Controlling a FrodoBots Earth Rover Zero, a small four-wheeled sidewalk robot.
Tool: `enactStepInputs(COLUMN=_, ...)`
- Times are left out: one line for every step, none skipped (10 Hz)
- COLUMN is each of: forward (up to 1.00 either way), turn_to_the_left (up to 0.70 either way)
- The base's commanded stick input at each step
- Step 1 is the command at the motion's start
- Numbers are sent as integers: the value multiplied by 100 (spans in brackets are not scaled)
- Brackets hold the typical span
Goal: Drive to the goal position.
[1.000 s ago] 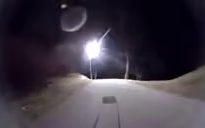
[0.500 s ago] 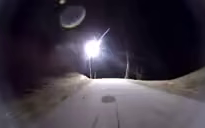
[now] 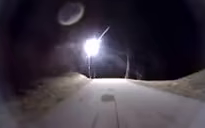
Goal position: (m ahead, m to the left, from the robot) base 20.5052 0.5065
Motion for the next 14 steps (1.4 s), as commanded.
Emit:
enactStepInputs(forward=70, turn_to_the_left=0)
enactStepInputs(forward=70, turn_to_the_left=0)
enactStepInputs(forward=70, turn_to_the_left=0)
enactStepInputs(forward=70, turn_to_the_left=0)
enactStepInputs(forward=70, turn_to_the_left=0)
enactStepInputs(forward=70, turn_to_the_left=0)
enactStepInputs(forward=70, turn_to_the_left=0)
enactStepInputs(forward=70, turn_to_the_left=0)
enactStepInputs(forward=70, turn_to_the_left=0)
enactStepInputs(forward=70, turn_to_the_left=0)
enactStepInputs(forward=70, turn_to_the_left=0)
enactStepInputs(forward=70, turn_to_the_left=0)
enactStepInputs(forward=70, turn_to_the_left=0)
enactStepInputs(forward=70, turn_to_the_left=0)
